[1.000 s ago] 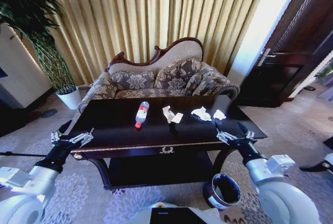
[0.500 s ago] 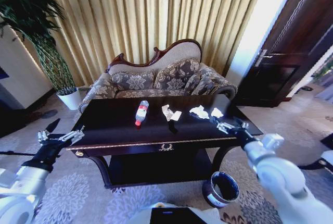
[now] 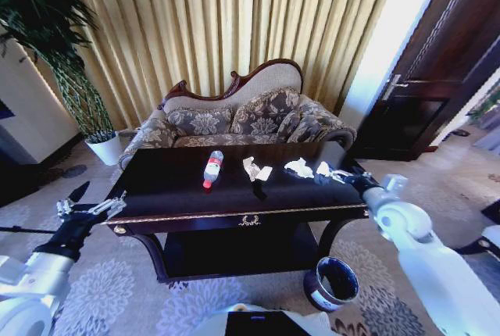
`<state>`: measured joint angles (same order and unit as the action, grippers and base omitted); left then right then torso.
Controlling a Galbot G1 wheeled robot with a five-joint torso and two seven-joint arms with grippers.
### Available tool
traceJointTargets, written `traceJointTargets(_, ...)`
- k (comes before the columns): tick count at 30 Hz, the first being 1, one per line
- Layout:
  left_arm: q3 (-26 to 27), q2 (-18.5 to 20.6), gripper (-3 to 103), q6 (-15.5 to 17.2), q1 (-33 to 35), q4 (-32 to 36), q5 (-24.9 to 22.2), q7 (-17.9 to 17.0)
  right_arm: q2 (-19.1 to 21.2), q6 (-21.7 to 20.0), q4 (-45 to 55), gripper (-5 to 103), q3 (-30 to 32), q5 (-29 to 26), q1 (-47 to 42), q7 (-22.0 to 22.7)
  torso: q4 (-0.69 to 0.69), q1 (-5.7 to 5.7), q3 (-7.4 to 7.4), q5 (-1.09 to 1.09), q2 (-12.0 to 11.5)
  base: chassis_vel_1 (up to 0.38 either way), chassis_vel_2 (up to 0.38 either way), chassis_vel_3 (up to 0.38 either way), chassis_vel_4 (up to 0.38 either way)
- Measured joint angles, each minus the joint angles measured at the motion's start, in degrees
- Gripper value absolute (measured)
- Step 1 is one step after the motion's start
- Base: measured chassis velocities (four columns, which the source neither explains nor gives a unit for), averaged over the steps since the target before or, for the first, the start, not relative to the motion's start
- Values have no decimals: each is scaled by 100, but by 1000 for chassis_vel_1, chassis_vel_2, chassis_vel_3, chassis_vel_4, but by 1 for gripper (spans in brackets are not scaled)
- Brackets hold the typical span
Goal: Move to the front of the table and place the trash on the table into the trash bin.
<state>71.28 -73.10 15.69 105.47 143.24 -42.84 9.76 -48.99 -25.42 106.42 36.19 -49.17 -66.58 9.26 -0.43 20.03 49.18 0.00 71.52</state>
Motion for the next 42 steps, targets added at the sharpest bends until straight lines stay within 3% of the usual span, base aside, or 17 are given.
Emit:
traceJointTargets(10, 0, -45, 100, -46, 16, 0, 4, 28, -235, -102, -672, 100, -655, 402, 756, 5, 1, 1, 0, -1, 0, 0, 0, 0, 0)
traceJointTargets(19, 40, -36, 100, -136, 31, 0, -1, 52, -270, -85, -921, 102, -785, 512, 930, -12, 0, 1, 0, -2, 0, 0, 0, 0, 0)
traceJointTargets(21, 26, -31, 100, -137, 12, 0, -1, 52, -271, -52, -950, 98, -805, 528, 935, -15, 0, 0, 0, -1, 0, 0, 0, 0, 0)
traceJointTargets(24, 0, -29, 100, -136, -8, 0, -1, 52, -269, 31, -979, 83, -824, 599, 910, -22, 0, 1, 0, -1, 0, 0, 0, 0, 0)
traceJointTargets(30, -12, -25, 100, -137, -12, 0, -2, 52, -282, 68, -981, 66, -835, 643, 865, -27, 0, 0, 0, -1, 0, 0, 0, 0, 0)
traceJointTargets(33, -12, -12, 100, -138, -17, 0, -3, 42, -293, 80, -965, 50, -840, 658, 844, -28, 0, 0, 0, -1, 0, 0, 0, 0, 0)
traceJointTargets(35, -12, -12, 100, -138, -17, 0, -3, 42, -293, 80, -965, 50, -840, 658, 844, -28, 0, 0, 0, -1, 0, 0, 0, 0, 0)
traceJointTargets(39, 1, 14, 100, -147, -32, 0, -17, 30, -289, 83, -926, 28, -835, 662, 823, -28, 0, 0, 0, -1, 0, 0, 0, 0, 0)
traceJointTargets(41, 1, 13, 100, -149, -35, 0, -19, 30, -285, 84, -916, 28, -830, 663, 812, -29, 0, 0, 0, -1, 0, 0, 0, 0, 0)
traceJointTargets(42, 1, 12, 100, -154, -35, 0, -20, 29, -283, 84, -906, 22, -825, 662, 799, -28, 0, 0, 0, -1, 0, 0, 0, 0, 0)
